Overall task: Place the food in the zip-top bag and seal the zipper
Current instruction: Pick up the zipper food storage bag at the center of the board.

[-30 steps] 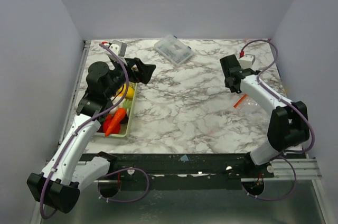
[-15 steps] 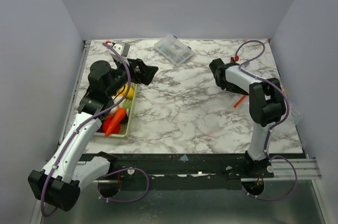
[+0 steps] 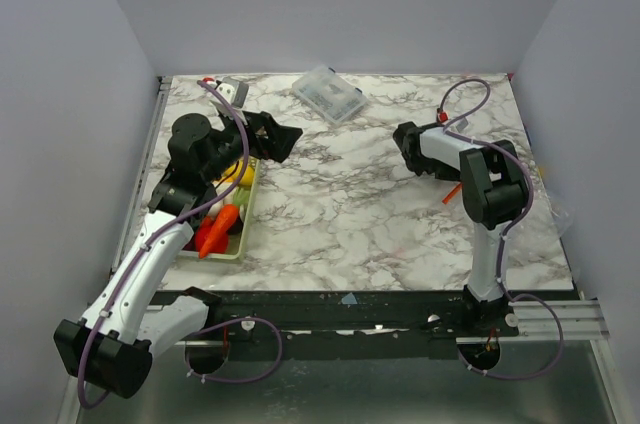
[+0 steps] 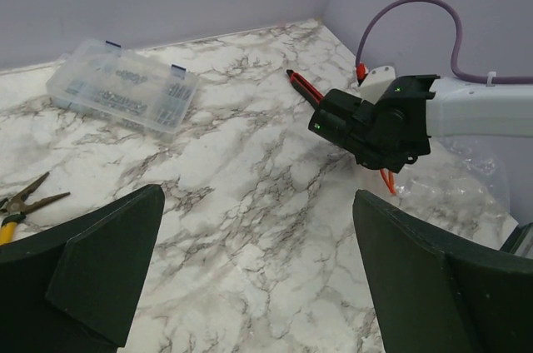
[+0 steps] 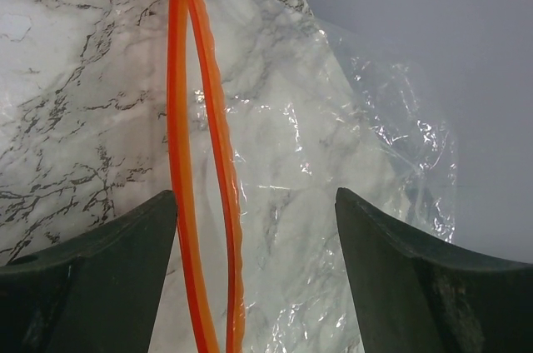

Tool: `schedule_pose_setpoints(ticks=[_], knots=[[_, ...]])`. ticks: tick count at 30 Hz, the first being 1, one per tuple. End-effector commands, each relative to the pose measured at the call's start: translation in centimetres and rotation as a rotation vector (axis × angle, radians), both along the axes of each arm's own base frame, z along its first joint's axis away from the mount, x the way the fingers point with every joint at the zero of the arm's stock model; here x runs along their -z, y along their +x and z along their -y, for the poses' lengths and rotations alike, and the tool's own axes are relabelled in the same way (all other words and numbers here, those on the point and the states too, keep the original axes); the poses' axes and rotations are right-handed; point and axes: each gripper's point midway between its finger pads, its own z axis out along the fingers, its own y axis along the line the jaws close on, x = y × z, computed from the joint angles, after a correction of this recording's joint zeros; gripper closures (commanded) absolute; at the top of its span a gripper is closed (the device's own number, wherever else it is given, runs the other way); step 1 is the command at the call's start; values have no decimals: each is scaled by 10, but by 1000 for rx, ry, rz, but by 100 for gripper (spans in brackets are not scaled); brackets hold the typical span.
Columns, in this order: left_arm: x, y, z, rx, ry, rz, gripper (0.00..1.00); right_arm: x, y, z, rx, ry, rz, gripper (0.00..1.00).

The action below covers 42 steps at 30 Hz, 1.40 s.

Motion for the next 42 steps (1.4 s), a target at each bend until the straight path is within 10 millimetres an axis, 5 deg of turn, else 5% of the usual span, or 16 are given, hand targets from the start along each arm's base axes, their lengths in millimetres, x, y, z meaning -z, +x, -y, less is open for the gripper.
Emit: schedule_pose_setpoints(ticks=[1,21,24,27,32,36,42], knots=[[-6,-3,8,45,-16,16,2,1,2,10,15,-68,26,22],[-3,-4,14,79,-21,-9,2,-3,-12,23,69,-222,91,48],[-2,-4,14,78,-20,-10,2,-1,-12,22,74,-213,79,61],[-3,-4,14,78,-21,-9,2,-2,-12,18,74,-197,79,99],[-3,-5,15,86,-25,-11,1,9,-5,-6,11,-81,48,100],[-1,-4,16,90,-29,-20,1,30,5,-42,-122,254,52,100],[3,-5,23,118,-48,-47,2,11,10,-109,-375,639,124,99]])
